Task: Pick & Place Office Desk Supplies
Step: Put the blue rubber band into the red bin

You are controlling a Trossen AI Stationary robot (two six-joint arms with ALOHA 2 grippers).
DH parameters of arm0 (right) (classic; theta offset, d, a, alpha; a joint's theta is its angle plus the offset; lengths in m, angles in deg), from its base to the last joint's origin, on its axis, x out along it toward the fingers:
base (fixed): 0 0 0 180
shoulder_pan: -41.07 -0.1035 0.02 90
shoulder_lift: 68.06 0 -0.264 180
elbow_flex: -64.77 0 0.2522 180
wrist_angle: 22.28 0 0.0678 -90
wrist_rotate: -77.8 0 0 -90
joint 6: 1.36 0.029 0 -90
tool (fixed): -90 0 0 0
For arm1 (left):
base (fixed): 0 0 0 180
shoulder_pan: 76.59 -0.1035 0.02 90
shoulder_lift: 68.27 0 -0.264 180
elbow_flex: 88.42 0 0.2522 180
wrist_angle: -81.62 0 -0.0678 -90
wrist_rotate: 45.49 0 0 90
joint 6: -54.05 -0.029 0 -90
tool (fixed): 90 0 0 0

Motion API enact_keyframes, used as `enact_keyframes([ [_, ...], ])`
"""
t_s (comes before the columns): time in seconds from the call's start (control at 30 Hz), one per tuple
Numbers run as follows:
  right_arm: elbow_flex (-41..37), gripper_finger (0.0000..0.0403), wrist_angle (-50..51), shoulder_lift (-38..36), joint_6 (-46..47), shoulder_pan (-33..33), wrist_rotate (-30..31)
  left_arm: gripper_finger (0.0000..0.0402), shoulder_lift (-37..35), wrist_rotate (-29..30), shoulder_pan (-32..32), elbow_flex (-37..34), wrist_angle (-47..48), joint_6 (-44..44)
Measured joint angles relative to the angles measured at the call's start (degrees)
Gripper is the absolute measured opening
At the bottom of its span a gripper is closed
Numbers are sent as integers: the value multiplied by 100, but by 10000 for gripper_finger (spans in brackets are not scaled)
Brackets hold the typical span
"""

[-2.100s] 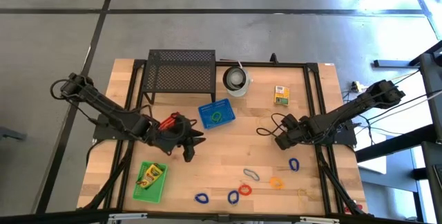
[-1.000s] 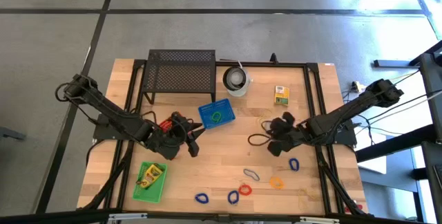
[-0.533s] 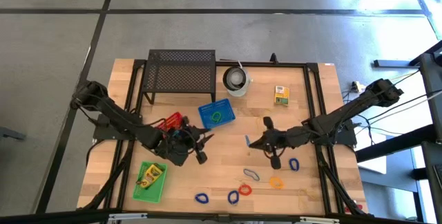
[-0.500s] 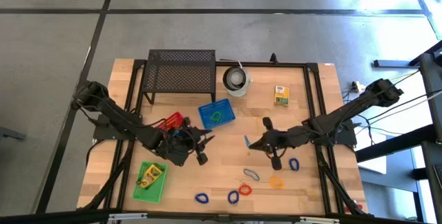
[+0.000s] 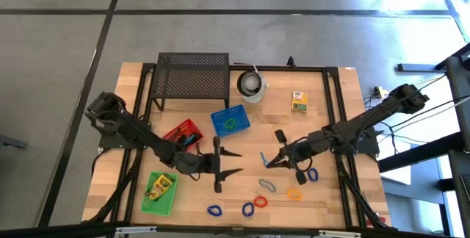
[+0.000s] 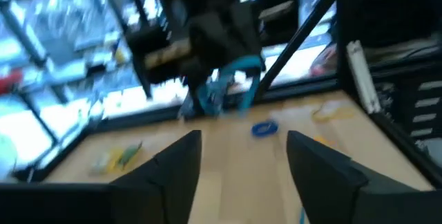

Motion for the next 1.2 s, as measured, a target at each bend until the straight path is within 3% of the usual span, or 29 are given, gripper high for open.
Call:
enact_keyframes([
  [0.13,2,10,-332,135,-170,86,-566,232,227,-529,-74,0,-843,-800],
  [0.3,7,10,-945,520,-264,208,-1259,239,547,-1649,-301,20,-1705,-1340],
  [0.63,288,10,-1146,1040,-364,349,-1831,237,1287,-2453,-693,691,-1913,-1379],
  [0.97,334,10,-1115,1145,-413,354,-1895,213,1471,-2468,-489,835,-1509,-1041],
  [1.2,334,10,-1198,1145,-453,354,-1873,158,1469,-2448,-468,835,-1396,-767],
])
